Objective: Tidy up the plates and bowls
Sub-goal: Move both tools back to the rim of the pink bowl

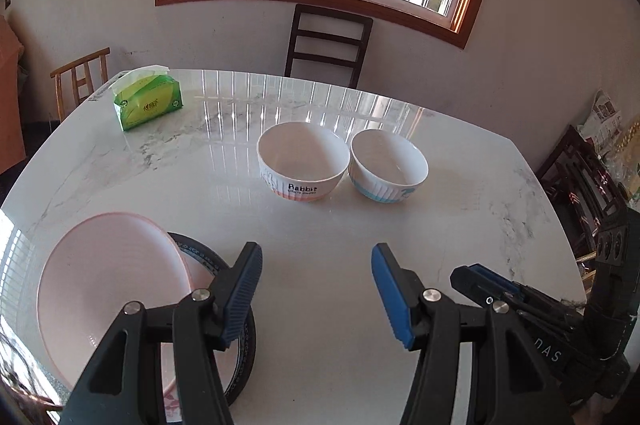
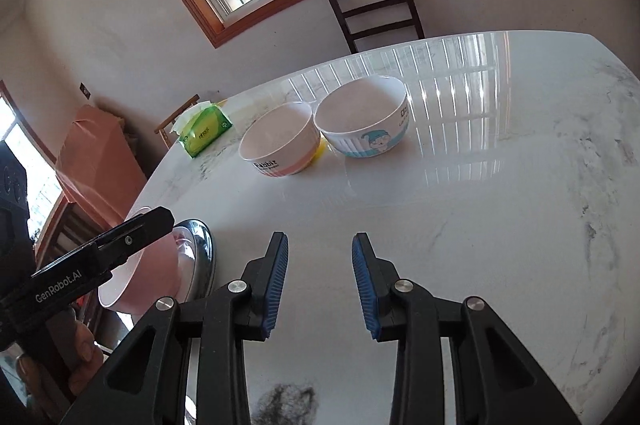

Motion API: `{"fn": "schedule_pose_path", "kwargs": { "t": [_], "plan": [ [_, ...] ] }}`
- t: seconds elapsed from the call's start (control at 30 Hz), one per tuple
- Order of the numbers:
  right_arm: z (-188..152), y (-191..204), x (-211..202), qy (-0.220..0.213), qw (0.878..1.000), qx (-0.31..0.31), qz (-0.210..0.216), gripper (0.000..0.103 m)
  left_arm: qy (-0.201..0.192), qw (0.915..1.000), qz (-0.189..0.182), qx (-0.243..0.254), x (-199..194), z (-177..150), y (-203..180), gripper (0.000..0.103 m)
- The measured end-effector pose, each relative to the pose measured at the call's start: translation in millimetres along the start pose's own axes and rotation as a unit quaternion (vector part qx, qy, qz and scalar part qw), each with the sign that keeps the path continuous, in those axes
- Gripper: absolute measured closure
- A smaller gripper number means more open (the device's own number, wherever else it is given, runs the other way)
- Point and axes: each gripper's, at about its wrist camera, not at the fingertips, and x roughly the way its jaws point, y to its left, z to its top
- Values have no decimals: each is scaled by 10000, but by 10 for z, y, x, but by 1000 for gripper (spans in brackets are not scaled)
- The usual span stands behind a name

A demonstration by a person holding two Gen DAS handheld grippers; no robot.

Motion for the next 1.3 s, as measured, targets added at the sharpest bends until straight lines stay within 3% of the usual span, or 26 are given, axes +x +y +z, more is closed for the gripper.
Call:
{"fn": "schedule_pose_path", "kwargs": {
  "t": [0.13, 0.33, 0.5, 0.7, 0.97, 1.3],
  "plan": [
    [200, 80, 168, 208, 9995, 138, 194, 72, 217, 9994, -149, -204, 122, 338, 133, 45],
    [407, 57, 381, 434, 9969, 528, 391, 72, 487, 9979, -72, -428, 415, 711, 361, 45],
    [566, 84, 606, 685, 9922, 857, 595, 72, 1101, 9912, -212, -700, 838, 896, 514, 45],
    [697, 119, 770, 713, 9914, 958, 527, 72, 1381, 9859, -181, -930, 1157, 967, 616, 45],
    [749, 58, 935, 758, 9907, 1051, 415, 72, 1453, 9826, -199, -1144, 1351, 953, 644, 45],
    [738, -5, 1028, 808, 9893, 1152, 380, 72, 1441, 9790, 201, -1425, 1507, 870, 562, 45]
  ]
}}
